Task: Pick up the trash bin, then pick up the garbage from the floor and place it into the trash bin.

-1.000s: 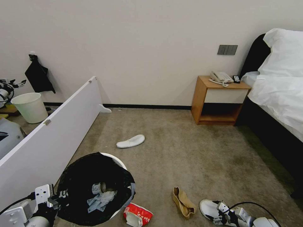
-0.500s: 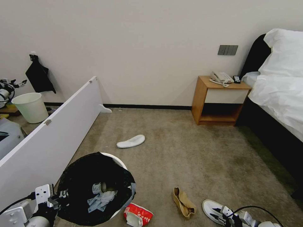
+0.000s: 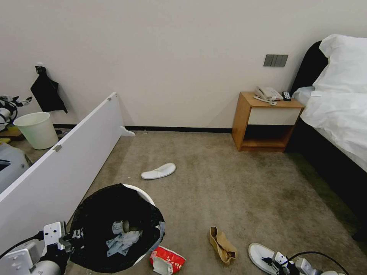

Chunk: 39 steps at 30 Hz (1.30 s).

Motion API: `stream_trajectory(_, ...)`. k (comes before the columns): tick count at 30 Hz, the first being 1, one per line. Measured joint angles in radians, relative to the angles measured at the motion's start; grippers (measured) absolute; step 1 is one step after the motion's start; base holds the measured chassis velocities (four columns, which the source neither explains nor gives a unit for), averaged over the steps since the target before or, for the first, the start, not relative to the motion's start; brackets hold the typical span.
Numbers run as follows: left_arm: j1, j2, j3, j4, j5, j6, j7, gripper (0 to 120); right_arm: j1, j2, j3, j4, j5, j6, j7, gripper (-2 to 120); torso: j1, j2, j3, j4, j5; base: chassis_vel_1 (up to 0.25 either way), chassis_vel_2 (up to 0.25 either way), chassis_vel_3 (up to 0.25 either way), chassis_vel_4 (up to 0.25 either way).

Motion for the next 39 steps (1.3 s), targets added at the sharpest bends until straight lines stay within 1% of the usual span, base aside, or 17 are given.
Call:
stream_trajectory(5,0.003,0.004,0.001,0.005,-0.002,0.000,0.000,3,-0.042,-0.024,0.048,0.111,0.044,0.002,0.011,0,0.000,0.000,0.000,0.0001,0.0000,0.000,0.000,0.000,0.000)
stream_trajectory(7,0.007,0.008,0.005,0.005,-0.004,0.001,-0.001,3,-0.090,-0.046,0.091,0.252,0.140,0.002,0.020,0,0.000,0.000,0.000,0.0000,-0.0001,0.000,0.000,0.000,0.000)
stream_trajectory(10,0.008,0.009,0.006,0.005,-0.006,0.002,-0.003,3,-0.107,-0.055,0.108,0.309,0.178,0.002,0.022,0,0.000,0.000,0.000,0.0002,-0.0002,0.000,0.000,0.000,0.000)
stream_trajectory(13,0.015,0.029,0.012,0.005,-0.024,0.012,-0.015,3,-0.159,-0.082,0.165,0.515,0.342,-0.002,0.031,0,0.000,0.000,0.000,0.0000,0.0000,0.000,0.000,0.000,0.000)
stream_trajectory(15,0.017,0.035,0.013,0.005,-0.033,0.015,-0.019,3,-0.166,-0.090,0.182,0.580,0.393,-0.009,0.032,0,0.000,0.000,0.000,-0.0001,0.0002,0.000,0.000,0.000,0.000)
stream_trajectory(17,0.020,0.047,0.014,0.005,-0.049,0.023,-0.031,3,-0.169,-0.107,0.201,0.706,0.539,-0.024,0.038,0,0.000,0.000,0.000,0.0000,-0.0007,0.000,0.000,0.000,0.000)
stream_trajectory(18,0.020,0.047,0.014,0.005,-0.049,0.023,-0.031,3,-0.169,-0.107,0.201,0.706,0.539,-0.024,0.038,0,0.000,0.000,0.000,0.0000,-0.0007,0.000,0.000,0.000,0.000)
stream_trajectory(20,0.028,0.060,0.016,0.004,-0.069,0.032,-0.046,3,-0.158,-0.128,0.196,0.834,0.692,-0.059,0.051,0,0.000,0.000,0.000,0.0003,-0.0005,0.000,0.000,0.000,0.000)
stream_trajectory(21,0.028,0.060,0.016,0.004,-0.069,0.032,-0.046,3,-0.158,-0.128,0.196,0.834,0.692,-0.059,0.051,0,0.000,0.000,0.000,0.0003,-0.0005,0.000,0.000,0.000,0.000)
stream_trajectory(23,0.034,0.070,0.020,0.003,-0.099,0.042,-0.067,3,-0.128,-0.146,0.152,0.925,0.811,-0.085,0.080,0,0.000,0.000,0.000,0.0002,-0.0002,0.000,0.000,0.000,0.000)
stream_trajectory(26,0.035,0.073,0.022,0.003,-0.105,0.042,-0.074,3,-0.110,-0.153,0.120,0.963,0.875,-0.100,0.100,0,0.000,0.000,0.000,0.0001,-0.0001,0.000,0.000,0.000,0.000)
stream_trajectory(29,0.037,0.084,0.022,0.001,-0.137,0.047,-0.092,3,-0.048,-0.163,0.043,1.030,1.011,-0.122,0.147,0,0.000,0.000,0.000,0.0003,-0.0002,0.000,0.000,0.000,0.000)
stream_trajectory(31,0.028,0.110,0.020,0.000,-0.207,0.073,-0.124,3,0.015,-0.168,-0.030,1.062,1.106,-0.126,0.172,0,0.000,0.000,0.000,0.0003,-0.0005,0.000,0.000,0.000,0.000)
stream_trajectory(33,0.026,0.119,0.020,-0.001,-0.229,0.078,-0.135,3,0.033,-0.168,-0.050,1.065,1.128,-0.126,0.177,0,0.000,0.000,0.000,0.0001,-0.0004,0.000,0.000,0.000,0.000)
stream_trajectory(34,0.017,0.146,0.024,-0.008,-0.286,0.083,-0.164,3,0.079,-0.168,-0.099,1.067,1.177,-0.125,0.185,0,0.000,0.000,0.000,0.0002,-0.0003,0.000,0.000,0.000,0.000)
stream_trajectory(37,0.009,0.167,0.027,-0.012,-0.330,0.083,-0.187,3,0.115,-0.164,-0.138,1.067,1.217,-0.123,0.192,0,0.000,0.000,0.000,-0.0001,-0.0003,0.000,0.000,0.000,0.000)
stream_trajectory(39,0.001,0.209,0.029,-0.012,-0.378,0.083,-0.210,3,0.171,-0.151,-0.197,1.064,1.270,-0.117,0.205,0,0.000,0.000,0.000,0.0000,-0.0005,0.000,0.000,0.000,0.000)
